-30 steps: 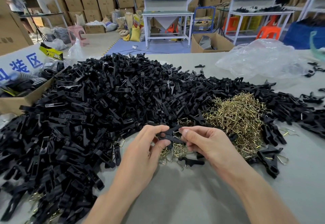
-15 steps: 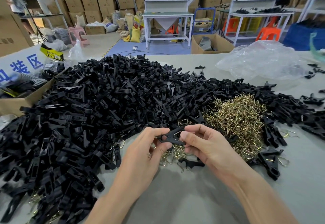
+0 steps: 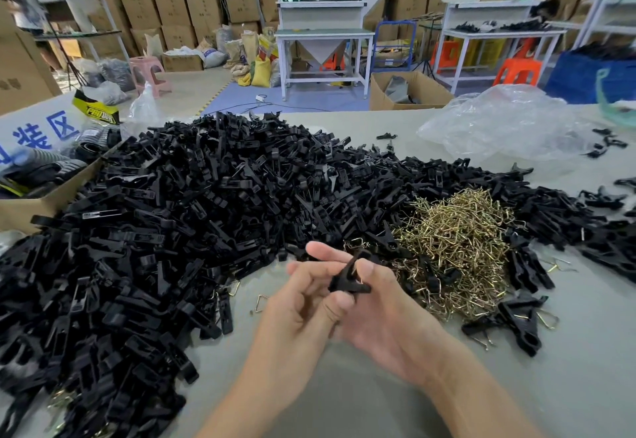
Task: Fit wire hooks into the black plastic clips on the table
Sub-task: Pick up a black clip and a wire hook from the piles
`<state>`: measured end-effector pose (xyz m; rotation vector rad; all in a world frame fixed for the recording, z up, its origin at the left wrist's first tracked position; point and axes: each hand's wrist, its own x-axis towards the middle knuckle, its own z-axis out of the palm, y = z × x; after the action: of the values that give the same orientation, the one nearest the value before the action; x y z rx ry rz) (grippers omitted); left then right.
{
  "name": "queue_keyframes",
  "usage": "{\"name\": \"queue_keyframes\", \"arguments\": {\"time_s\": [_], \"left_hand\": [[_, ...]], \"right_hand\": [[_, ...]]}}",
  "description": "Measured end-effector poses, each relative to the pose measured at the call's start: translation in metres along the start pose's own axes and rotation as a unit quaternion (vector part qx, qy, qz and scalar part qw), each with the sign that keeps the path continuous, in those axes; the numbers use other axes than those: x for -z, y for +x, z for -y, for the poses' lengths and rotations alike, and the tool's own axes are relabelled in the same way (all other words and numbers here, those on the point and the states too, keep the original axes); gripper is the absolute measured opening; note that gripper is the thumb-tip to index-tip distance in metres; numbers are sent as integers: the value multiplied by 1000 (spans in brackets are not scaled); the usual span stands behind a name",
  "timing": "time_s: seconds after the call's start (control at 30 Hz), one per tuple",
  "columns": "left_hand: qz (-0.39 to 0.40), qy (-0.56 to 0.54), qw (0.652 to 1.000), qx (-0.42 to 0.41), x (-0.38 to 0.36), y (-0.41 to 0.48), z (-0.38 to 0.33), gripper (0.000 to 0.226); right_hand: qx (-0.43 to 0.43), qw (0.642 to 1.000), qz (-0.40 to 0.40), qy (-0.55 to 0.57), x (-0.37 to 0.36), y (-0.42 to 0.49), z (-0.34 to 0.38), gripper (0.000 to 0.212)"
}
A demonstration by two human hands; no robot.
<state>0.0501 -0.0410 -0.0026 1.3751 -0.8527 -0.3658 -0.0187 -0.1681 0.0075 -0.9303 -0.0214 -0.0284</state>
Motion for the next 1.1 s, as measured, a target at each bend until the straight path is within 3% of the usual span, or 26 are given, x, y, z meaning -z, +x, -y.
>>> {"name": "queue_keyframes", "arguments": {"time_s": [0.13, 0.27, 0.47, 0.6, 1.1], "left_hand": [[2, -17, 1000, 6, -3, 0, 2, 29], [-6, 12, 1000, -15, -7, 2, 2, 28], [-4, 55, 998, -9, -12, 4, 6, 54], [-21, 79, 997, 6, -11, 6, 9, 39], [-17, 114, 993, 10, -11, 7, 7, 38]], "right_hand": [[27, 999, -25, -4, -8, 1, -4, 48], [49, 996, -61, 37, -10, 5, -10, 36], [47, 991, -82, 90, -8, 6, -12, 32], [43, 989, -85, 112, -8, 7, -11, 27], [32, 984, -117, 130, 1, 11, -18, 16]]}}
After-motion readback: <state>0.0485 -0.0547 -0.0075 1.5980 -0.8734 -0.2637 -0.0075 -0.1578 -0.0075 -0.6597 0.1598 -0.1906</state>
